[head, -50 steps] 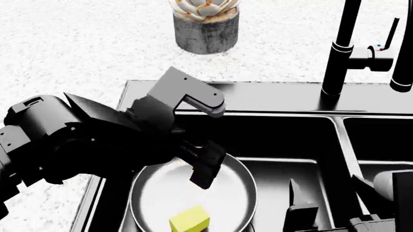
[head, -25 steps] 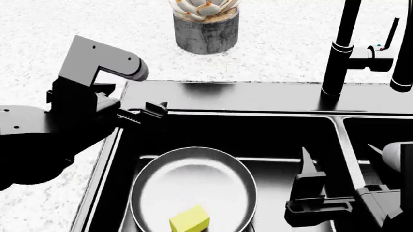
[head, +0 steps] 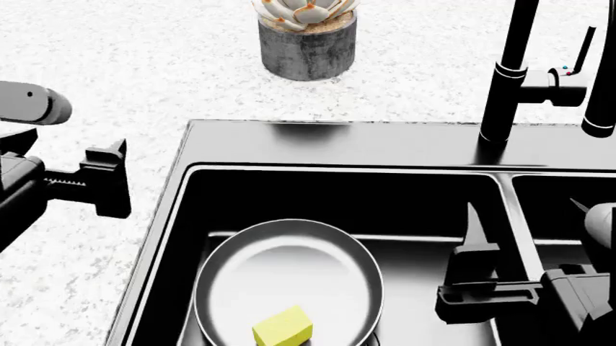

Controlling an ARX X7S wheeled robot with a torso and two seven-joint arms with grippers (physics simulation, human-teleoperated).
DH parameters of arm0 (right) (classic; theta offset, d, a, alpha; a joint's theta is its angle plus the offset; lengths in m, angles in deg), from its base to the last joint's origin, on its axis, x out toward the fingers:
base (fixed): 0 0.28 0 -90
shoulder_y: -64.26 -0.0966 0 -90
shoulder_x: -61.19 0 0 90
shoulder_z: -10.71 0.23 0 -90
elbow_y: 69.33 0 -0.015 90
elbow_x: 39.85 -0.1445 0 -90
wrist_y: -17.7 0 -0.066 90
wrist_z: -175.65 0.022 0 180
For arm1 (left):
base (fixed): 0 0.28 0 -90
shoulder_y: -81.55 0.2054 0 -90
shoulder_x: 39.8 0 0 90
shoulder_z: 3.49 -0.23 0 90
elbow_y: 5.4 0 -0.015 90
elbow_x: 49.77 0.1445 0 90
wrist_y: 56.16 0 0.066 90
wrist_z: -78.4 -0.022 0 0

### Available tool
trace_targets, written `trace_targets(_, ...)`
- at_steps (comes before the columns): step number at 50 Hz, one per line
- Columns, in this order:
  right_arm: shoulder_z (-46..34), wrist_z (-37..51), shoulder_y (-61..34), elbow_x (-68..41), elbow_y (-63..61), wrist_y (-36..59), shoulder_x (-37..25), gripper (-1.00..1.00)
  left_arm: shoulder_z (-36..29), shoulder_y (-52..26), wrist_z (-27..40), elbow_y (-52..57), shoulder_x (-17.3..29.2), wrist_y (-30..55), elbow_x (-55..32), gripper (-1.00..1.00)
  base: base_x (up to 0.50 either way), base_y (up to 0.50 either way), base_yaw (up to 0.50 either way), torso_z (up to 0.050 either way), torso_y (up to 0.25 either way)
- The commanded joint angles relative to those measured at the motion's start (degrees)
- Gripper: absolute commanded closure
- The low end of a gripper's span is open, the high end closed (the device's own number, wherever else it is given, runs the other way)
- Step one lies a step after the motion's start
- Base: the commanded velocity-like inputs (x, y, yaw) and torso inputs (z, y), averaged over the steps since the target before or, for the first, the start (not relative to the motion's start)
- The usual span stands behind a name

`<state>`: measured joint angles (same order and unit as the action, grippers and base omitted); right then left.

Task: Pick the pan and sponge and place them into the sink. Then turn on the water.

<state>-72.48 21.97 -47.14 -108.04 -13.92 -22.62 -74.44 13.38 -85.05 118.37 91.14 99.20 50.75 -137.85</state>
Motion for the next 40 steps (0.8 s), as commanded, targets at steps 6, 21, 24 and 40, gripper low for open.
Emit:
trace_targets(6, 0.49, 0.44, 1.1, 1.92, 0.21, -1.55, 0.55, -1.0, 0.96, 6.23, 3.29, 7.78, 8.18, -5.75, 0.38, -1.0, 0.0, 0.0, 0.0, 0.0, 0.0)
trace_targets(21, -0.14, -0.54, 1.94, 2.61, -0.49, -2.26, 0.71, -1.0, 0.55, 9.81, 4.17, 8.75, 8.55, -8.7, 1.7, -1.0, 0.0, -0.1, 0.0, 0.0, 0.0)
trace_targets(24, -0.2, -0.72, 1.94, 2.7, -0.33, -2.3, 0.61, -1.0, 0.66, 9.86, 4.28, 8.65, 8.44, -8.83, 1.62, -1.0, 0.0, -0.28, 0.0, 0.0, 0.0)
trace_targets(40, 0.15, -1.2, 3.28, 3.47, -0.14, -3.34, 0.76, -1.0, 0.65, 10.03, 3.04, 7.46, 8.28, -8.61, 1.96, -1.0, 0.0, -0.28, 0.0, 0.0, 0.0)
